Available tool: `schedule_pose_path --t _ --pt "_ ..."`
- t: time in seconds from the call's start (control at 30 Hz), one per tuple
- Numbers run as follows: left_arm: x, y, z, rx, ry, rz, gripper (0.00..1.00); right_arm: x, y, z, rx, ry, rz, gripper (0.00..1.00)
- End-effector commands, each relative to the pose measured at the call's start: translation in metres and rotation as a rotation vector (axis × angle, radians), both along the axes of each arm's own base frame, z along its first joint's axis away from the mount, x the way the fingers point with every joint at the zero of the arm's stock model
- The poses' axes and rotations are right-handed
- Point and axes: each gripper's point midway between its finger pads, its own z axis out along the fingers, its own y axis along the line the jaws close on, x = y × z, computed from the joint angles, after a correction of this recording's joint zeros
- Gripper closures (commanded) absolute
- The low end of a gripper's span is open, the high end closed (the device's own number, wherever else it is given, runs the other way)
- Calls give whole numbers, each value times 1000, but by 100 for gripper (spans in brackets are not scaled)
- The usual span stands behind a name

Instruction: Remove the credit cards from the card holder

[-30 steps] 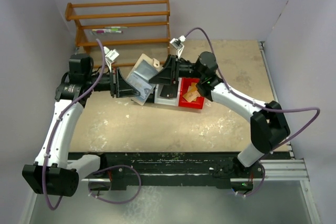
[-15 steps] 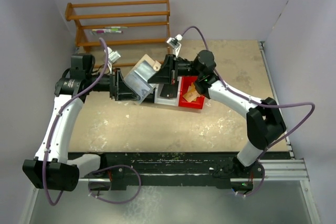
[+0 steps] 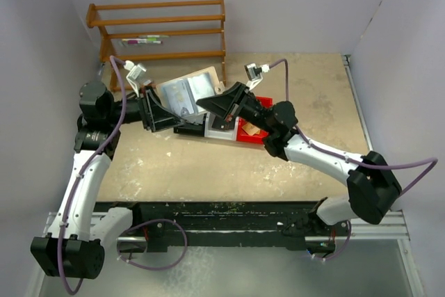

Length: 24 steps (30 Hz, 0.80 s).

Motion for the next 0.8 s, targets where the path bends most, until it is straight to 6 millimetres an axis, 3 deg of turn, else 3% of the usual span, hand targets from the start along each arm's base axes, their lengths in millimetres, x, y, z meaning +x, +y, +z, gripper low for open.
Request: schedule_pose_path --t 0.0,0.17,0.33,0.77 --pt "6 5 29 -57 -66 42 44 5 -20 27 126 -31 -113 100" --pt "12 7 31 -73 -50 59 49 2 -23 21 140 -19 -111 100" --pt "21 8 24 -91 5 62 65 -3 -21 15 139 -17 -97 100" --pt "36 11 0 -110 133 83 69 -18 -23 5 173 -30 -40 100"
